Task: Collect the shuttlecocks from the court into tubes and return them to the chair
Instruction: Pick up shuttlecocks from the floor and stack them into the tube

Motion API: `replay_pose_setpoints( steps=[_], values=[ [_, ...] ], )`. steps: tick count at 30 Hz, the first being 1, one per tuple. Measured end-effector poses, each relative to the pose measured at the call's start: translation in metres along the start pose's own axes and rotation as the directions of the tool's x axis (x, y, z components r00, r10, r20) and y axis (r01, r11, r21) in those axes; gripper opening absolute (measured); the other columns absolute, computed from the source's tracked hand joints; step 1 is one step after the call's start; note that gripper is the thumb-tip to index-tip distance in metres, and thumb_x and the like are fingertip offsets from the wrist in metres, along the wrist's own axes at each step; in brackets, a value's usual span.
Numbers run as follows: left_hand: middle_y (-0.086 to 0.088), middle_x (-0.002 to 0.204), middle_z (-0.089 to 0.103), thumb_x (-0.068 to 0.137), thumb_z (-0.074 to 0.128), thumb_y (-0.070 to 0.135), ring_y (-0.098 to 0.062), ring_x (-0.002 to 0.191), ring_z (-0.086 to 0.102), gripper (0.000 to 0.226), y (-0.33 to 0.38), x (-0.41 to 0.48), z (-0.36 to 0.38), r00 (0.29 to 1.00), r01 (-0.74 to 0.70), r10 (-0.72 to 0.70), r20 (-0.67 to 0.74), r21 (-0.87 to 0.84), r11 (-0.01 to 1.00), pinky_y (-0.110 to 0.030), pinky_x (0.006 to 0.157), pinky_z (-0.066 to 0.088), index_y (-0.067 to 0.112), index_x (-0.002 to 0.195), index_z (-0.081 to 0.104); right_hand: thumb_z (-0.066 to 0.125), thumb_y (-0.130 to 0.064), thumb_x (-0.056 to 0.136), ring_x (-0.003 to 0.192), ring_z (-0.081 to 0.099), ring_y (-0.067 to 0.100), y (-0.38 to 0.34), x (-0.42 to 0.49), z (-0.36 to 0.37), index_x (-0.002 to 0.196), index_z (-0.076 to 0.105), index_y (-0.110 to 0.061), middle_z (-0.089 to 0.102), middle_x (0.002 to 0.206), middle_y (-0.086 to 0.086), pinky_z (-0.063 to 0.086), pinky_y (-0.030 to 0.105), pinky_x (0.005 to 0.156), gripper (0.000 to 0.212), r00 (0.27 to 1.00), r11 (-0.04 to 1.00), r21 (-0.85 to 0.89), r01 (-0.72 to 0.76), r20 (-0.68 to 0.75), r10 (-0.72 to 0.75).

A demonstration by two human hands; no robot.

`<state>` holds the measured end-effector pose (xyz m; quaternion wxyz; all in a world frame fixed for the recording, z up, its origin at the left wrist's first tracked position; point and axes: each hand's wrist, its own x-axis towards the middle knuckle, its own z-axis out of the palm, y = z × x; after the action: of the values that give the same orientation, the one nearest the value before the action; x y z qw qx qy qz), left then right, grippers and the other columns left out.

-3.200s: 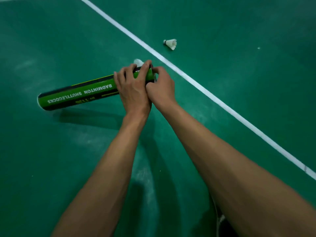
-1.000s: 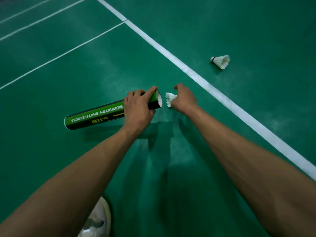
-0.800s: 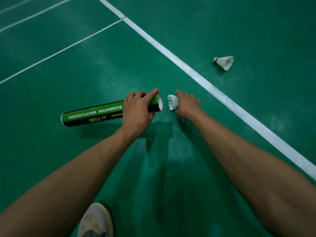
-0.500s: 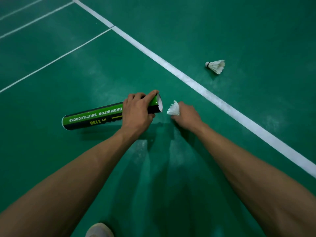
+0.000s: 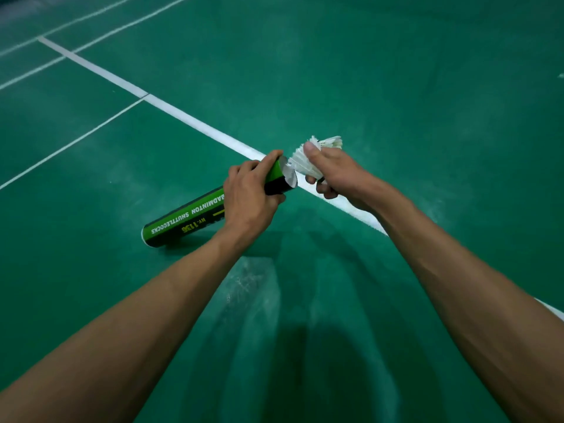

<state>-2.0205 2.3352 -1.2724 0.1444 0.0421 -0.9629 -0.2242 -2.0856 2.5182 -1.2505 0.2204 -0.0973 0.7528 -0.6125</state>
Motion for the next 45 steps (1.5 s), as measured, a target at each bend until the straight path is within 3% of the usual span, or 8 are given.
replay_pose_setpoints(
  steps=[9,13,18,25,29,34,37,45],
  values=[
    [-0.003,0.125,0.065,0.069,0.088,0.026,-0.029,0.112,0.050,0.089,0.021,0.027,0.007,0.988,-0.157,0.157,-0.017,-0.146,0.977,-0.042,0.097,0.044,0.039,0.149,0.051,0.043,-0.046,0.106,0.064,0.050,0.009,-0.010,-0.010,-0.014,0.118,0.037,-0.013,0.062,0.088,0.005,0.041,0.023,0.055,0.036,0.981,0.957,-0.277,0.085,-0.147,-0.129],
    [-0.002,0.123,0.065,0.069,0.086,0.026,-0.028,0.110,0.051,0.087,0.026,0.029,0.011,0.981,-0.195,0.190,-0.042,-0.182,0.964,-0.040,0.096,0.043,0.038,0.148,0.053,0.050,-0.047,0.103,0.080,0.062,0.024,-0.007,-0.019,-0.014,0.111,0.042,-0.018,0.065,0.092,0.006,0.047,0.037,0.067,0.030,0.960,0.855,-0.510,0.095,-0.181,-0.215],
    [-0.002,0.122,0.066,0.067,0.084,0.029,-0.029,0.110,0.051,0.086,0.033,0.024,0.016,0.975,-0.222,0.220,-0.031,-0.228,0.948,-0.046,0.096,0.045,0.039,0.147,0.053,0.064,-0.033,0.096,0.070,0.056,0.026,-0.003,-0.035,-0.010,0.111,0.060,-0.014,0.064,0.082,0.003,0.037,0.032,0.062,0.024,0.880,0.738,-0.661,0.135,-0.262,-0.396],
    [-0.003,0.123,0.066,0.066,0.086,0.029,-0.030,0.110,0.052,0.091,0.047,0.013,0.014,0.955,-0.292,0.294,-0.033,-0.266,0.919,-0.049,0.097,0.046,0.037,0.149,0.052,0.045,-0.030,0.105,0.091,0.063,0.032,-0.045,-0.057,-0.024,0.115,0.067,-0.018,0.067,0.092,0.007,0.041,0.034,0.071,0.027,0.985,0.518,-0.855,0.027,-0.066,-0.159],
    [-0.003,0.122,0.066,0.068,0.087,0.031,-0.031,0.110,0.053,0.090,0.062,0.019,0.005,0.955,-0.293,0.290,-0.054,-0.298,0.909,-0.046,0.096,0.045,0.038,0.150,0.050,0.064,-0.033,0.097,0.082,0.060,0.010,-0.069,-0.074,-0.043,0.132,0.066,-0.028,0.066,0.103,-0.007,0.043,0.024,0.076,0.036,0.979,0.645,-0.764,-0.021,-0.148,-0.143],
    [-0.002,0.124,0.067,0.068,0.086,0.036,-0.030,0.110,0.054,0.091,0.067,0.027,-0.011,0.945,-0.326,0.323,-0.053,-0.239,0.915,-0.048,0.095,0.045,0.040,0.151,0.048,0.085,-0.014,0.080,0.068,0.074,0.013,-0.075,-0.087,-0.065,0.097,0.078,-0.011,0.077,0.078,0.004,0.062,0.038,0.076,0.019,0.929,0.898,-0.434,0.076,-0.297,-0.222],
    [-0.002,0.124,0.066,0.069,0.088,0.035,-0.030,0.110,0.053,0.092,0.071,0.025,-0.018,0.941,-0.339,0.333,-0.063,-0.198,0.920,-0.048,0.095,0.045,0.040,0.151,0.048,0.083,-0.018,0.081,0.062,0.071,0.008,-0.074,-0.091,-0.056,0.094,0.081,-0.016,0.076,0.070,0.000,0.054,0.019,0.061,0.013,0.930,0.793,-0.604,0.082,-0.239,-0.278],
    [-0.005,0.124,0.065,0.070,0.090,0.031,-0.031,0.110,0.052,0.093,0.072,0.025,-0.034,0.929,-0.368,0.363,-0.067,-0.083,0.926,-0.049,0.094,0.046,0.041,0.152,0.047,0.068,-0.015,0.085,0.059,0.060,0.025,-0.098,-0.084,-0.058,0.087,0.079,-0.013,0.066,0.065,0.010,0.044,0.032,0.053,0.011,0.952,0.485,-0.872,0.066,-0.091,-0.293]
  ],
)
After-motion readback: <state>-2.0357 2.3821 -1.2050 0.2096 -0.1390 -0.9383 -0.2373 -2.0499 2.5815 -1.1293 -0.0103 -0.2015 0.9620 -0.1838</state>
